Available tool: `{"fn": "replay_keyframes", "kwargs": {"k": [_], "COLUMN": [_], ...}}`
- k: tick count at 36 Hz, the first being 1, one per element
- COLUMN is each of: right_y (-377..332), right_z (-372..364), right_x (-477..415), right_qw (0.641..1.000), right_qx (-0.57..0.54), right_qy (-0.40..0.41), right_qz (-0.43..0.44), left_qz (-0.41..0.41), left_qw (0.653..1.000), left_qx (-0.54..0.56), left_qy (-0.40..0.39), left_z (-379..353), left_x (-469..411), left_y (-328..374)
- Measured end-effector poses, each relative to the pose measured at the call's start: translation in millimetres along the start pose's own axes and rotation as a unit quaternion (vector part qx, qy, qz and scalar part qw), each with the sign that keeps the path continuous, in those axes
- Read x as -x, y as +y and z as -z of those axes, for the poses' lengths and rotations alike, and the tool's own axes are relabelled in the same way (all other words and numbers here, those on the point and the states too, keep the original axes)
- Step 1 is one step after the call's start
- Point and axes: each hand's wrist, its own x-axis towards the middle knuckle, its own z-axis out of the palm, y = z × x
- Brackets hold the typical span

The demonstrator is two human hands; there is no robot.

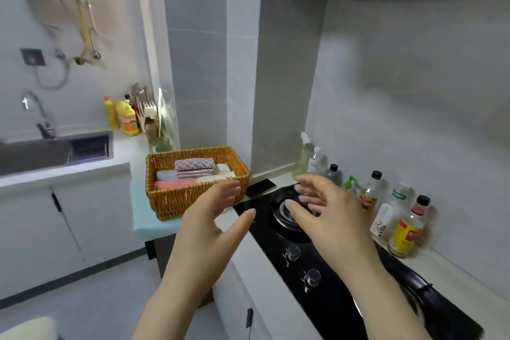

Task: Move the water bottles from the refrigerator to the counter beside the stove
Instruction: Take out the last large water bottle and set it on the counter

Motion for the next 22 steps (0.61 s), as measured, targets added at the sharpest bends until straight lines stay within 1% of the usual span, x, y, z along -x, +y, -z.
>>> {"fn": "replay_keyframes", "kwargs": {"k": [8, 11, 16, 22], "right_y": [-39, -50, -76, -96], "right_z": [-44, -56, -78, -102], "right_x": [-26, -34, -47, -51], "right_qw": [0.992, 0.986, 0.964, 0.928], "right_qx": [-0.062, -0.088, -0.119, -0.162], "right_qy": [-0.069, -0.086, -0.153, -0.221], "right_qz": [0.089, 0.115, 0.180, 0.251], "left_qz": [0.025, 0.032, 0.057, 0.095], "left_qw": [0.994, 0.989, 0.969, 0.932], "left_qx": [-0.052, -0.083, -0.134, -0.186], "left_qy": [0.094, 0.117, 0.200, 0.296], "left_z": [52, 65, 85, 95], "left_x": [3, 5, 18, 41], "left_y": [-4, -2, 9, 24]}}
